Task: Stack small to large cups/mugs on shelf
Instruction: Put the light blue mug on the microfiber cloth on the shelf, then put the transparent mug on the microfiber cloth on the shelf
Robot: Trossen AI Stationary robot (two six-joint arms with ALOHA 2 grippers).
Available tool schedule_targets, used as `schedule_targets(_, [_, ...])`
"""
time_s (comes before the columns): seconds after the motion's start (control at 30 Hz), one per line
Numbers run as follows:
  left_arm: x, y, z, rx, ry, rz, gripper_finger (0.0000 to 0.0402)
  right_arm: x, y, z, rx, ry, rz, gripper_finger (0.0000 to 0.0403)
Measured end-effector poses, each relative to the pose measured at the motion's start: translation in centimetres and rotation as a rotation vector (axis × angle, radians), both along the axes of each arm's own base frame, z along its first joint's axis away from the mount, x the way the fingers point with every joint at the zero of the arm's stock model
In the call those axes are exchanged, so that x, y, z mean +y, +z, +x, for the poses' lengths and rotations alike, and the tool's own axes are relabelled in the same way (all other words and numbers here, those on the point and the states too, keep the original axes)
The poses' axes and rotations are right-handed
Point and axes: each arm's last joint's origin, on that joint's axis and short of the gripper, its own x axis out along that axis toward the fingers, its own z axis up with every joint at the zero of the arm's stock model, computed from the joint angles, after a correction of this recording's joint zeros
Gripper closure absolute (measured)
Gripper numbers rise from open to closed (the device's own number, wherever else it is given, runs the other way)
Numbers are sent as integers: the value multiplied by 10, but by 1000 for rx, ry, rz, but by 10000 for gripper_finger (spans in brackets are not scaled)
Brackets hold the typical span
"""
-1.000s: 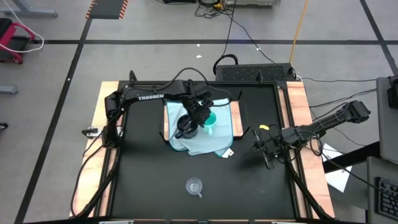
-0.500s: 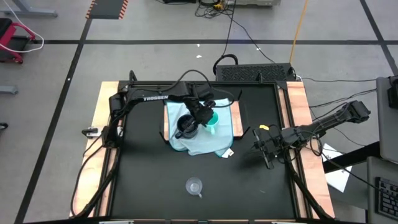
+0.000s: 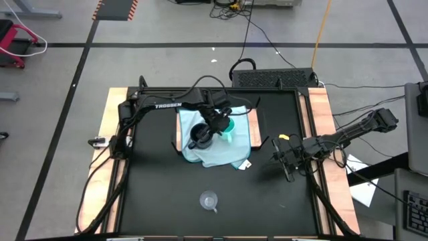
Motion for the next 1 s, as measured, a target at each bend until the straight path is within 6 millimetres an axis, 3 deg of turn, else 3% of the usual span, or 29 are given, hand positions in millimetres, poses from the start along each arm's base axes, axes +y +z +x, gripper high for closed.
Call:
schedule_targets(0.73, [0, 3, 1, -10, 25, -19, 259, 0, 0, 0, 8, -1, 10, 403])
schedule_targets(0.83, [0, 16, 3, -30, 24, -11, 248, 0, 0, 0, 9, -1, 9, 403])
schedule_targets(1.0, [-10, 55, 3, -42, 13, -13, 242, 0, -2, 0, 22, -2, 15, 403])
